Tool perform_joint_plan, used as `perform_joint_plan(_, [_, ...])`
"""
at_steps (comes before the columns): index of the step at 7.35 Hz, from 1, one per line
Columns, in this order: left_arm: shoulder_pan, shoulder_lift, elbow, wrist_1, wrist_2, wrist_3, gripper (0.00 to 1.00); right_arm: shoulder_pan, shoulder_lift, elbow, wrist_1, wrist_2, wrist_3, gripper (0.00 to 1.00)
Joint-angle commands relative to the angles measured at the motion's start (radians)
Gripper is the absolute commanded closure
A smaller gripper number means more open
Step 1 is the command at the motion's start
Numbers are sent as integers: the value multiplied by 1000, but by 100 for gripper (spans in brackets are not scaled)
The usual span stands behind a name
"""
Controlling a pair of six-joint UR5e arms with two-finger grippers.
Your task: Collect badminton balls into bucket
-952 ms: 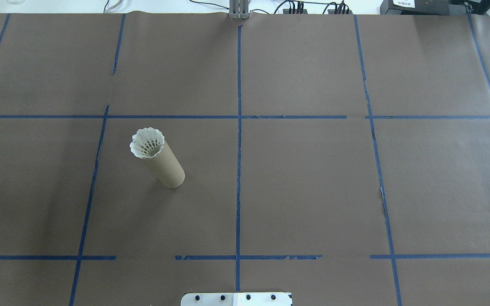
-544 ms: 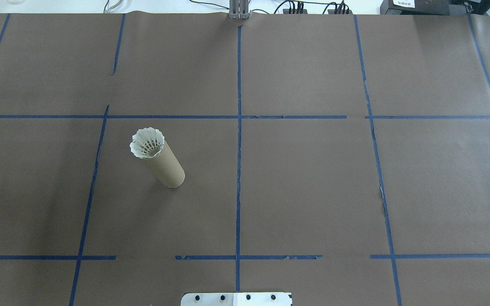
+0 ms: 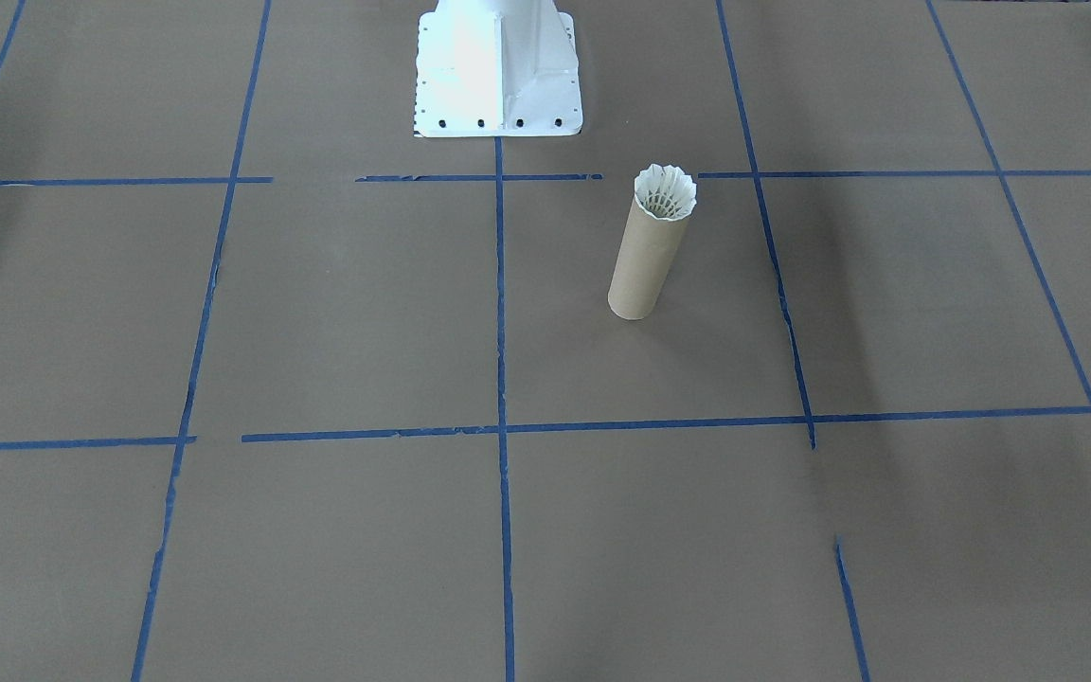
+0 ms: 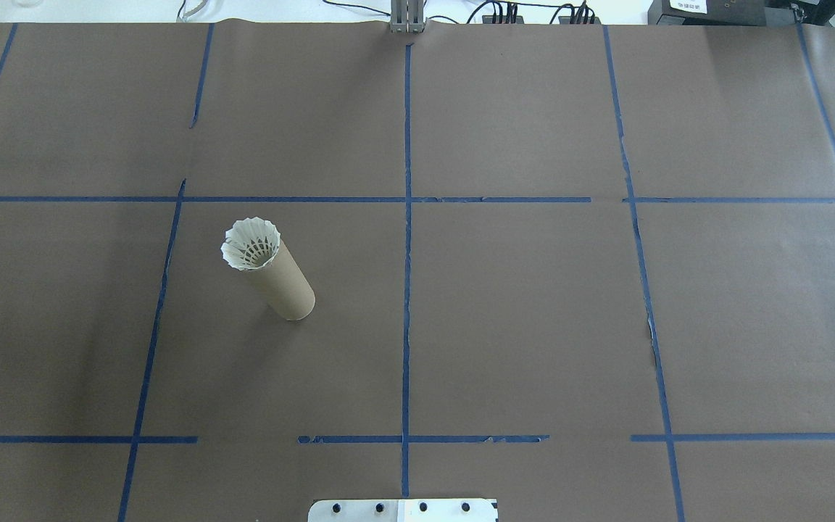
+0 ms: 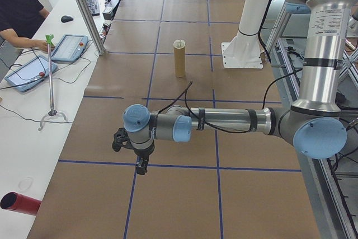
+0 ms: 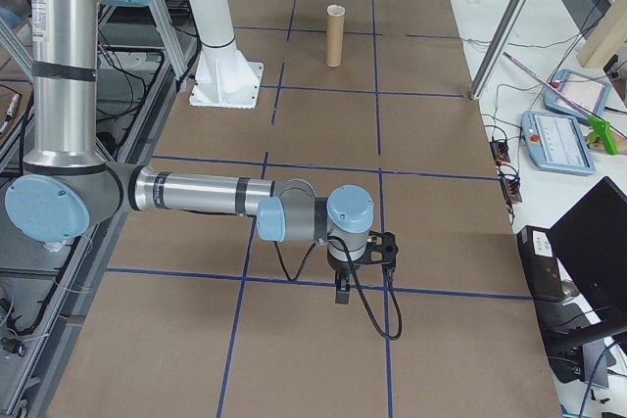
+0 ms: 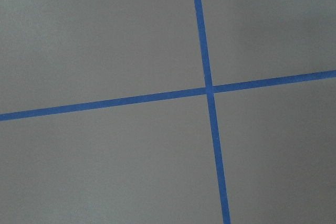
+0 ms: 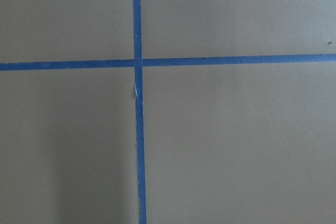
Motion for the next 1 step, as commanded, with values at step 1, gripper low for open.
perform_joint_plan(1, [0, 0, 0, -1, 0, 0, 0, 0, 0, 0, 0, 0, 0, 0])
